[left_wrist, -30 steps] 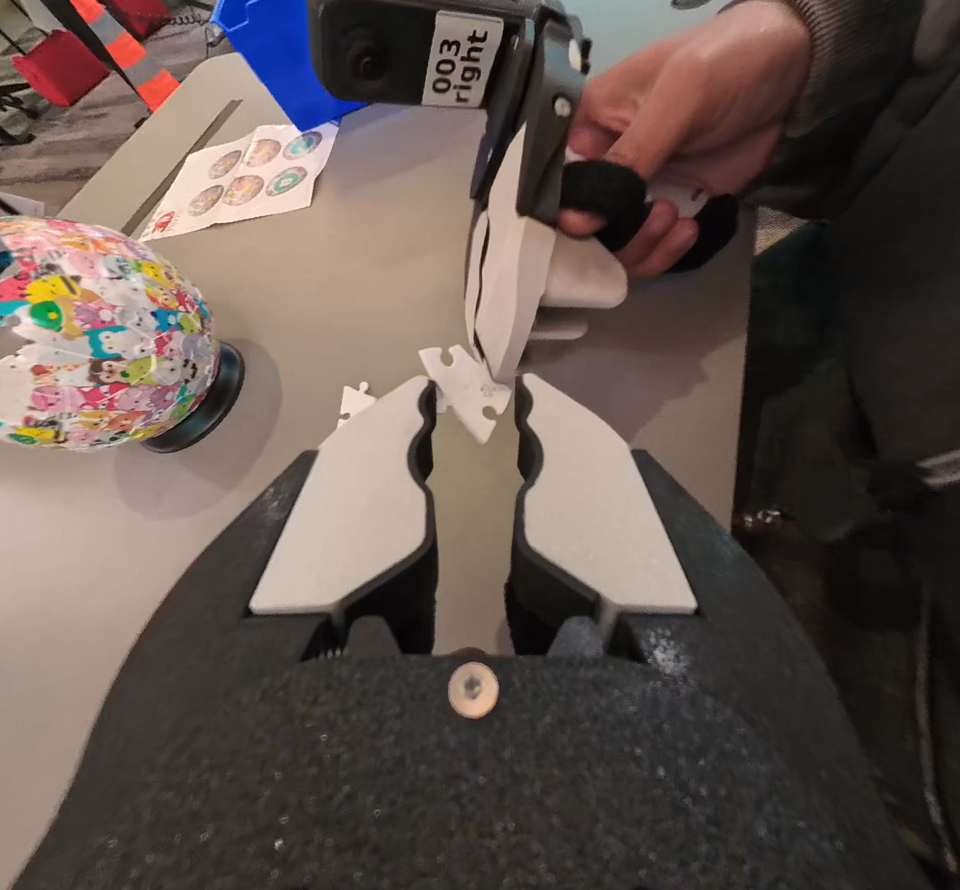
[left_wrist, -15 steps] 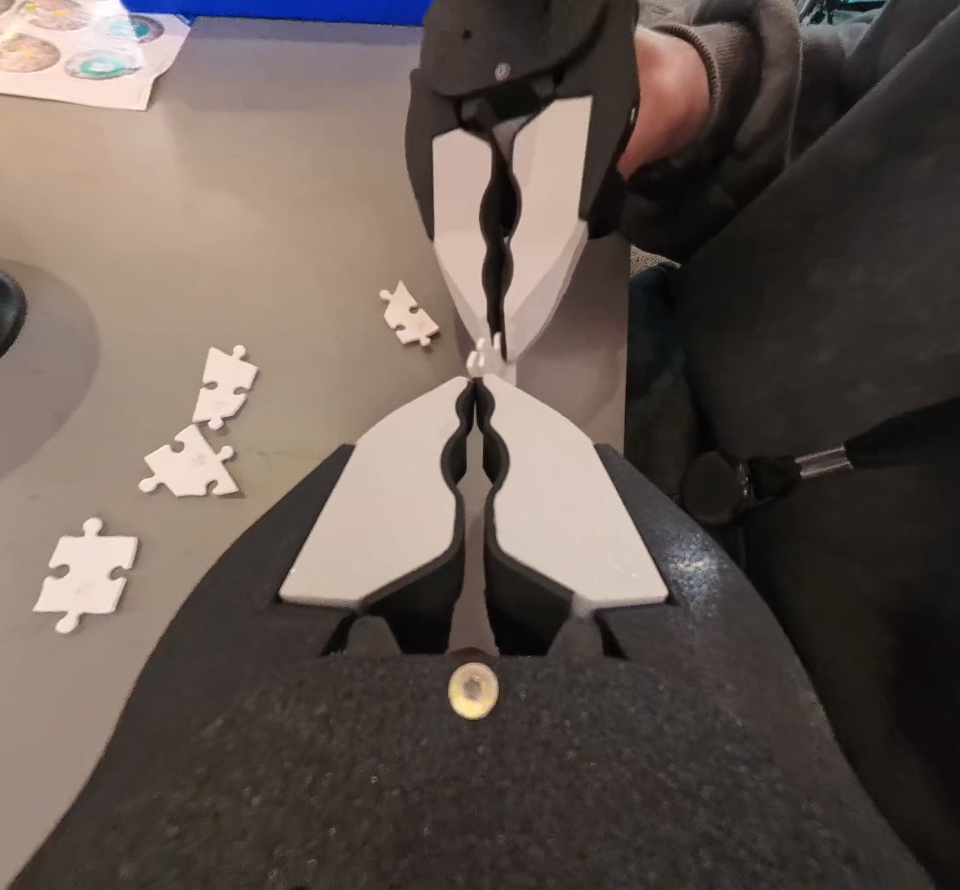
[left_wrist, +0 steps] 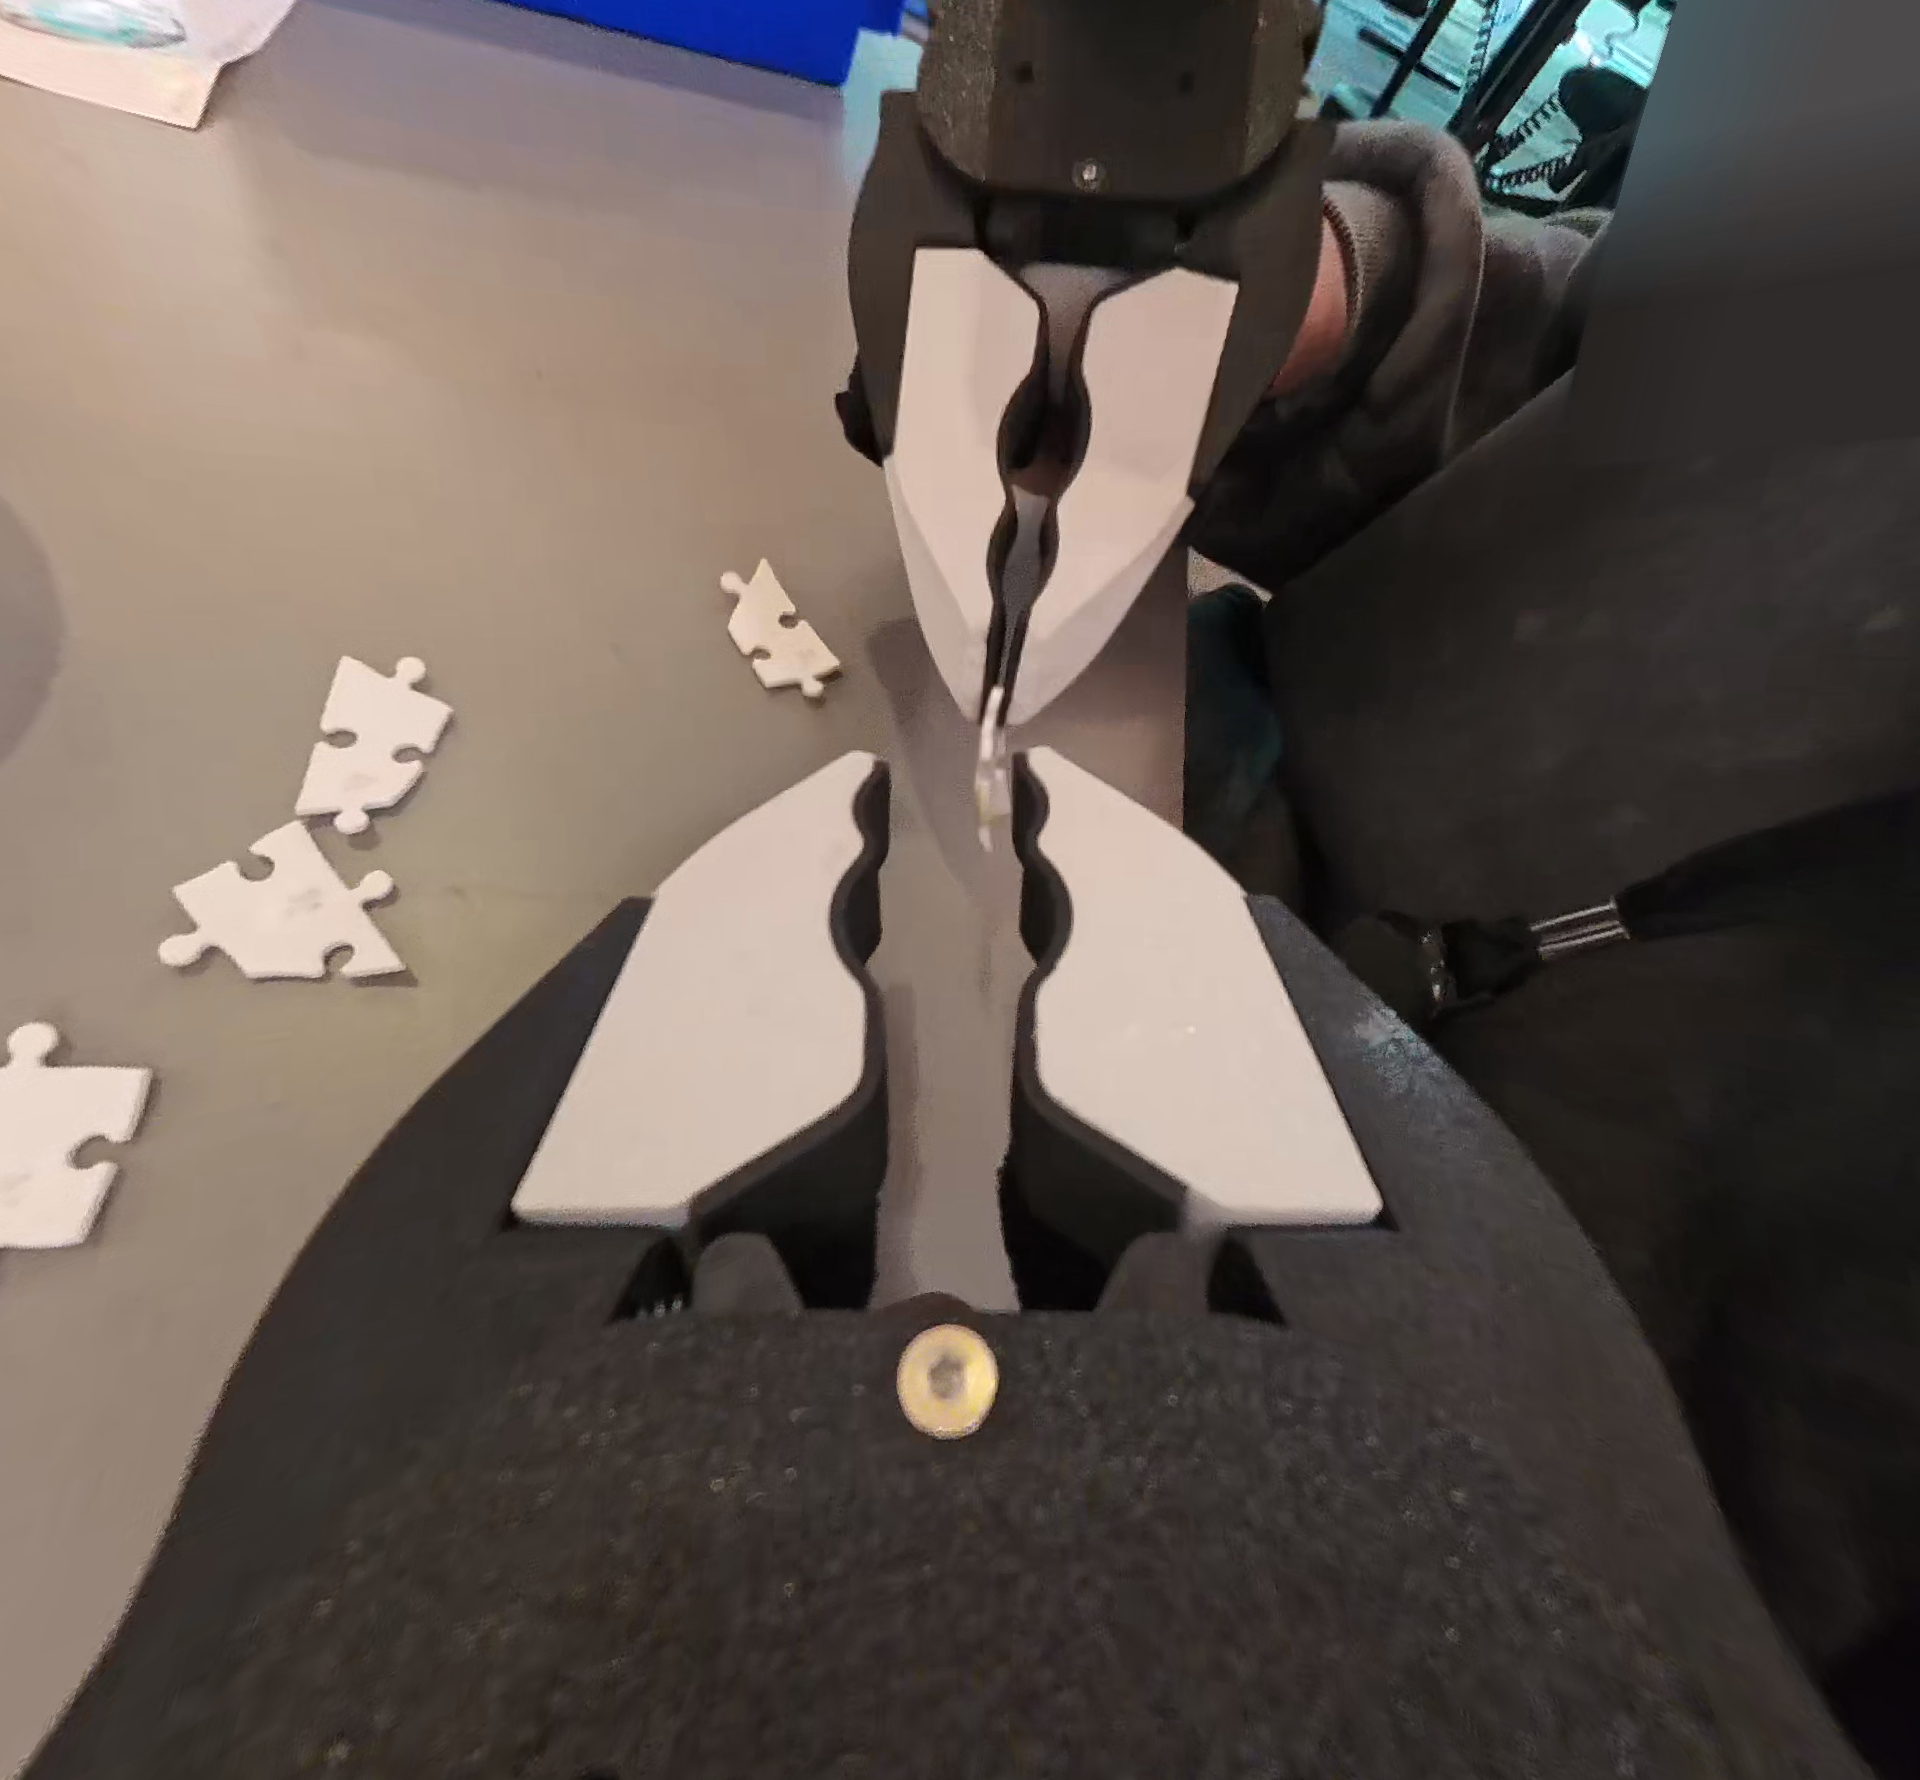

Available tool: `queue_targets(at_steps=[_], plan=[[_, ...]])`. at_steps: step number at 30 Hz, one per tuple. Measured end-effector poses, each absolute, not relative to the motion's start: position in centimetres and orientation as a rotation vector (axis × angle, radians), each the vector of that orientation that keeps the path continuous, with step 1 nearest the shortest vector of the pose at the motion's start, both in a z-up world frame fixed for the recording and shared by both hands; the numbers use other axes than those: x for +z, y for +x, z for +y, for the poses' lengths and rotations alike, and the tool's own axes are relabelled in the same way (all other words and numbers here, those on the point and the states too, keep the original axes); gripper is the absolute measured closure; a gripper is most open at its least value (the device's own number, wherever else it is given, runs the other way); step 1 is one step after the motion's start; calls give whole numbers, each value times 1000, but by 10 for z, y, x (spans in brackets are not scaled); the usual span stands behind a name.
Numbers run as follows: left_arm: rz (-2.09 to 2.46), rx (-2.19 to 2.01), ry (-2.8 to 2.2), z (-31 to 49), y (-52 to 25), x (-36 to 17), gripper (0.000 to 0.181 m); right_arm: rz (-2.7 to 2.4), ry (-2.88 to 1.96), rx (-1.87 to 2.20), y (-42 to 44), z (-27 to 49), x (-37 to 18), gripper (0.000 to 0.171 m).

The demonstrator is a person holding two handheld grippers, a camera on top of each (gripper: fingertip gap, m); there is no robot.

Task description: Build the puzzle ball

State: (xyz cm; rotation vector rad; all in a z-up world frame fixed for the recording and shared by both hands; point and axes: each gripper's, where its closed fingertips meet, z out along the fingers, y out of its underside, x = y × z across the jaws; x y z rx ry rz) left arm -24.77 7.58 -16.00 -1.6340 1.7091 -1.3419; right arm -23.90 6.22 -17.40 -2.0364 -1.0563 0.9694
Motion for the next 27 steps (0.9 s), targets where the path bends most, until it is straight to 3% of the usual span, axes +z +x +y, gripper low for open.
queue_targets(at_steps=[2,3,9,12,17,22,27], plan=[[1763,-1317,-1635,71,-248,-167,165,-1038,-2012,988,-243,63,-169,169],[1795,-1309,-1630,67,-248,-170,179,-1022,-2007,994,-242,65,-167,169],[1761,-1213,-1686,70,-237,-178,179,-690,-1725,1271,-238,86,-113,171],[1604,-1291,-1697,84,-236,-160,180,-647,-1800,1132,-219,97,-128,171],[1220,-1612,-1716,114,-242,-123,180,-591,-1784,1051,-214,105,-127,157],[1224,-1643,-1719,112,-241,-123,180,-543,-1736,1079,-225,111,-118,154],[1254,-1627,-1725,106,-239,-127,180,-602,-1760,1033,-228,106,-122,169]])
